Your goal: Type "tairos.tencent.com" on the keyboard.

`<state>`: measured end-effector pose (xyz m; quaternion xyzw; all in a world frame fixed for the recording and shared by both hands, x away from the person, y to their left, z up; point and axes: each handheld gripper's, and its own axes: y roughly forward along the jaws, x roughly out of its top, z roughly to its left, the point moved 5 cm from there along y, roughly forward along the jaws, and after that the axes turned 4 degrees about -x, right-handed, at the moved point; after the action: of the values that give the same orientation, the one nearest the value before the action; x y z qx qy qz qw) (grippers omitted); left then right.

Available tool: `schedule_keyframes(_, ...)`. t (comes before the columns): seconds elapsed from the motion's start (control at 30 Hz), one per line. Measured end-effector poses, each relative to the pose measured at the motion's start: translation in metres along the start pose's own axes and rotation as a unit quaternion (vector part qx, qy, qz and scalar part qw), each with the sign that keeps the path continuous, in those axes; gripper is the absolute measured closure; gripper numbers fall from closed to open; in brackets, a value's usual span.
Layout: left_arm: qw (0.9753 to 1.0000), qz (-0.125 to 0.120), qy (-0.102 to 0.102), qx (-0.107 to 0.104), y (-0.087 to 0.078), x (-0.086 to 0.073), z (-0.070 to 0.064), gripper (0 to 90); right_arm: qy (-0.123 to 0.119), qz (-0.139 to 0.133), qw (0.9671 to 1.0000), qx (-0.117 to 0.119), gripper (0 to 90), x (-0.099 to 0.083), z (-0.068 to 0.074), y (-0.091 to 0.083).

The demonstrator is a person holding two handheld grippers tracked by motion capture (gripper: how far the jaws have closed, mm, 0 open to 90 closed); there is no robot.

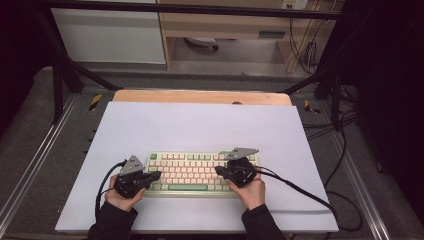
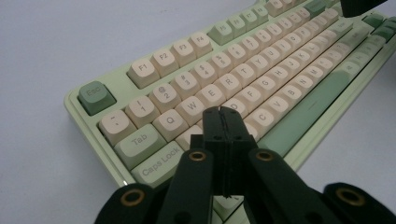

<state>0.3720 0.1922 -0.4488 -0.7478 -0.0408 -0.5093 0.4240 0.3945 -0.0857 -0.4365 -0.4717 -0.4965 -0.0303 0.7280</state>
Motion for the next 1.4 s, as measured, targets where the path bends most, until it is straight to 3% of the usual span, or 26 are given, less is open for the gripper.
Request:
schedule_keyframes(0.4,1.0000,0.001,-0.001,0.007,0.005,0.004,0.000,90.0,0.004,-0.001,1.0000,-0.003,90.0,-0.014,-0.008,-0.015)
schedule_keyframes(0.73,0.9999,0.014,0.004,0.009,0.022,0.009,-0.004,90.0,0.015,-0.004,0.9999,-0.006,90.0,-0.027,-0.015,-0.024)
schedule_keyframes(0.97,0.9997,0.023,0.007,0.009,0.030,0.008,-0.005,90.0,0.018,-0.004,0.9998,-0.003,90.0,-0.033,-0.014,-0.026)
schedule_keyframes(1.4,0.9997,0.022,0.007,0.009,0.030,0.006,-0.003,90.0,0.019,-0.007,0.9998,0.001,90.0,-0.036,-0.014,-0.026)
